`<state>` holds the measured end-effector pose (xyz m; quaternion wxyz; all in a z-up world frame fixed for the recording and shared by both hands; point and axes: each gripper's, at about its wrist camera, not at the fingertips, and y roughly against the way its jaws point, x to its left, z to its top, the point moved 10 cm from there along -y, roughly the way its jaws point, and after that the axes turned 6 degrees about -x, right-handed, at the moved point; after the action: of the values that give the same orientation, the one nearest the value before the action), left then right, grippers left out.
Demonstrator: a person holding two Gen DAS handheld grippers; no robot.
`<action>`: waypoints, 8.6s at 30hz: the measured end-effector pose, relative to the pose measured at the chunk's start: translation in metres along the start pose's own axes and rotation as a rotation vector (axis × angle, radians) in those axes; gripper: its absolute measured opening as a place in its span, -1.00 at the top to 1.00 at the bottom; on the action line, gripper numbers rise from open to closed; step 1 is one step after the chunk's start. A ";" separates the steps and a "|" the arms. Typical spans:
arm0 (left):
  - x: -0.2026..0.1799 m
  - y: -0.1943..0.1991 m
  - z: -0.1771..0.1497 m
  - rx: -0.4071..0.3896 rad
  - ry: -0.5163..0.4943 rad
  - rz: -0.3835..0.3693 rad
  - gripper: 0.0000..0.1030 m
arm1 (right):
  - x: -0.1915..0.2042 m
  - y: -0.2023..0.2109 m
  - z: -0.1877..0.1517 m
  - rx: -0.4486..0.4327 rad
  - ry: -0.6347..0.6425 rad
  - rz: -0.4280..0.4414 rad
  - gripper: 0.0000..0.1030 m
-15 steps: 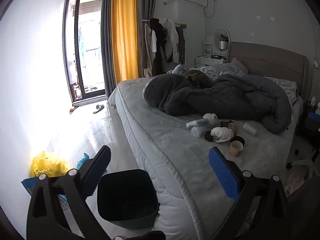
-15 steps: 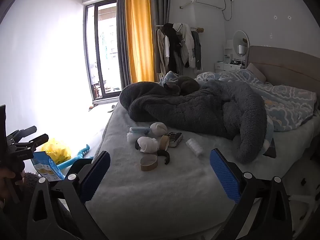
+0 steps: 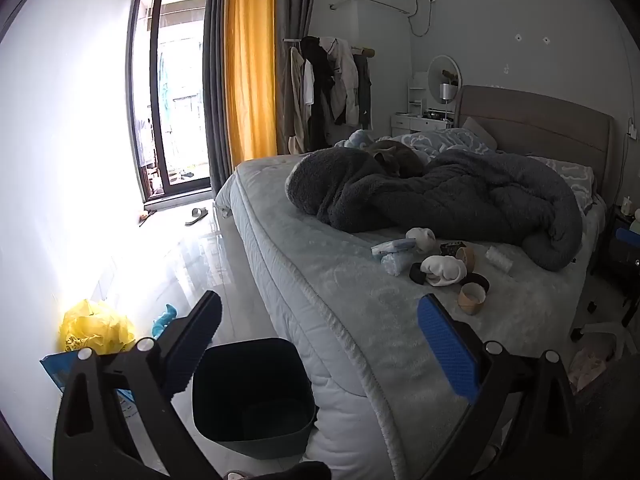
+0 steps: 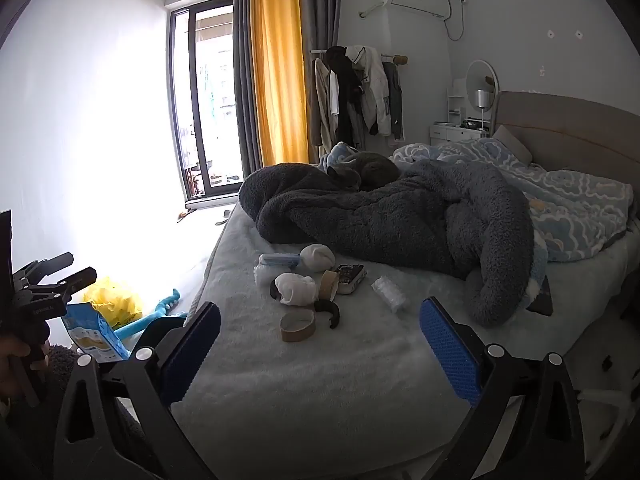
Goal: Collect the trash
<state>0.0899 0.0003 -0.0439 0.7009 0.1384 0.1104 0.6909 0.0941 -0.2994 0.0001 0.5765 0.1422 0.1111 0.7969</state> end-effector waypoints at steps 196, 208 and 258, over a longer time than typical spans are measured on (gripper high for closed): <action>0.156 -0.192 -0.146 0.500 0.180 0.020 0.17 | 0.251 -0.301 -0.025 0.348 0.036 0.350 0.32; 0.171 -0.187 -0.229 0.736 0.274 -0.011 0.17 | 0.316 -0.319 -0.072 0.475 0.040 0.427 0.32; 0.269 -0.106 -0.094 0.336 0.298 0.108 -0.53 | 0.382 -0.363 -0.256 0.886 0.178 0.362 0.26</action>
<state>0.1625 0.2722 -0.1586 0.6060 0.1556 0.3186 0.7121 0.2131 0.1733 -0.3258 0.3007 0.3224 0.4622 0.7694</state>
